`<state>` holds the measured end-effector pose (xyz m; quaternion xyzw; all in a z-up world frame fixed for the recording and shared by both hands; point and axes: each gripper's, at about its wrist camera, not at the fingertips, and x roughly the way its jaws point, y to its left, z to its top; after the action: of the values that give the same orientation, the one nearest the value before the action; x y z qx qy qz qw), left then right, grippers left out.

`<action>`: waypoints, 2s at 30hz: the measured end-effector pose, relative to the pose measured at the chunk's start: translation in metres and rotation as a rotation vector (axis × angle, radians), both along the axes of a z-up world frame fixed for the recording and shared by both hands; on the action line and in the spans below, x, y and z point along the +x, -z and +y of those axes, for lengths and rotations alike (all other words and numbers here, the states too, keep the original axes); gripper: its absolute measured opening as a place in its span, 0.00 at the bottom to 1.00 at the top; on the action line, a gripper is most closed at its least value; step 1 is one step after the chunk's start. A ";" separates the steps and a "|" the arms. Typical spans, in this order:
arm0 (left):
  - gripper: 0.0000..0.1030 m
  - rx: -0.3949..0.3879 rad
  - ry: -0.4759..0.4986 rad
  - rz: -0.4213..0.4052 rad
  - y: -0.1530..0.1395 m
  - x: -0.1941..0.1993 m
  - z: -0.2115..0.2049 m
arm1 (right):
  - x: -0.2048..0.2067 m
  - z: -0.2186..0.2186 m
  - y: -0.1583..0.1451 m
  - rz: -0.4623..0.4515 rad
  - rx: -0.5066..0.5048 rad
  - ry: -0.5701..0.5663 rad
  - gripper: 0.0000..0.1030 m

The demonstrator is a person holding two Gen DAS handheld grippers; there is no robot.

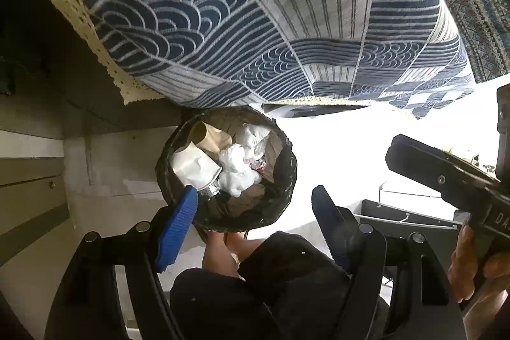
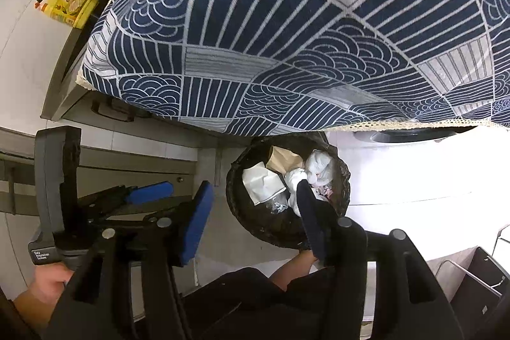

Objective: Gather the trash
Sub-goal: 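Open both tools to drop the bag and tissue into the bin, then raise both tools back up toward the counter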

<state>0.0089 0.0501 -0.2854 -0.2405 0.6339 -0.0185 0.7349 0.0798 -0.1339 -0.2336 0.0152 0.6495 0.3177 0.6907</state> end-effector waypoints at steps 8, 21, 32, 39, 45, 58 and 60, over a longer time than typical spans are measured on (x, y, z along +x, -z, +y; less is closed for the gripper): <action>0.70 0.015 -0.003 -0.076 -0.038 0.000 0.004 | -0.003 -0.007 -0.029 -0.047 -0.012 0.028 0.82; 0.79 0.099 0.066 -0.252 -0.127 0.007 -0.007 | -0.003 -0.025 -0.099 -0.209 0.044 0.070 0.95; 0.93 0.187 0.000 -0.384 -0.207 0.012 -0.018 | 0.019 -0.046 -0.191 -0.402 0.152 0.081 0.95; 0.93 0.297 -0.042 -0.471 -0.259 0.019 -0.026 | 0.031 -0.055 -0.243 -0.505 0.199 0.059 0.95; 0.93 0.375 -0.061 -0.543 -0.296 0.024 -0.030 | 0.043 -0.065 -0.266 -0.526 0.230 0.053 0.95; 0.93 0.424 -0.035 -0.626 -0.354 0.037 -0.037 | 0.058 -0.078 -0.315 -0.602 0.264 0.070 0.95; 0.93 0.414 -0.033 -0.630 -0.357 0.038 -0.038 | 0.058 -0.078 -0.317 -0.603 0.270 0.065 0.95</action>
<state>0.0466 0.0120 0.0714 -0.0795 0.3633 0.0488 0.9270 0.1377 -0.2118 0.0833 0.0328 0.3672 0.3687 0.8533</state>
